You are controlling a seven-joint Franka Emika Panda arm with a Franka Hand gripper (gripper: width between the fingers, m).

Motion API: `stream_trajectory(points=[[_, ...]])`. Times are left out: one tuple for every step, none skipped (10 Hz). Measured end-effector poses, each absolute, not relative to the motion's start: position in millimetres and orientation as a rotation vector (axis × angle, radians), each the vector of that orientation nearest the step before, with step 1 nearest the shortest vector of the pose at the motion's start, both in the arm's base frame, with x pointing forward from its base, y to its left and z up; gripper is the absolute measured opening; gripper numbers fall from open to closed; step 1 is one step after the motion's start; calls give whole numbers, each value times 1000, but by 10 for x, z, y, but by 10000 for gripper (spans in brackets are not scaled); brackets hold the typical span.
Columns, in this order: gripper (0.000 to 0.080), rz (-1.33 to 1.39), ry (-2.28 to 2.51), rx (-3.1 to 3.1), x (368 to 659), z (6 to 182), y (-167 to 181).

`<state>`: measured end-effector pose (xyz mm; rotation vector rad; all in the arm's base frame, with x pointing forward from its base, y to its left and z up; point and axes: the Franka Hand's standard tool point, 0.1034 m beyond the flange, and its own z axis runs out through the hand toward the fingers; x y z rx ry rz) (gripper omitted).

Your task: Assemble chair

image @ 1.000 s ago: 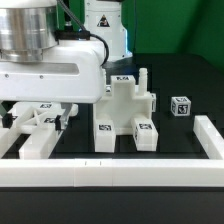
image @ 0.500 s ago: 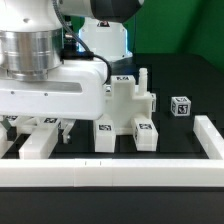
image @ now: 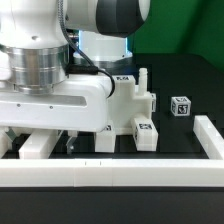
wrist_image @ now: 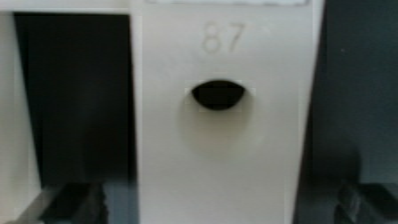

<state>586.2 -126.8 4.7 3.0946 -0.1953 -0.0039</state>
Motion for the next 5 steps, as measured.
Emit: stream_trajectory(points=[[648, -8, -196, 3095, 5847, 38, -1269], [563, -10, -196, 3095, 5839, 34, -1269], [428, -11, -196, 3095, 5839, 33, -1269], [428, -11, -196, 3095, 5838, 33, -1269], [285, -9, -196, 3095, 5844, 38, -1269]])
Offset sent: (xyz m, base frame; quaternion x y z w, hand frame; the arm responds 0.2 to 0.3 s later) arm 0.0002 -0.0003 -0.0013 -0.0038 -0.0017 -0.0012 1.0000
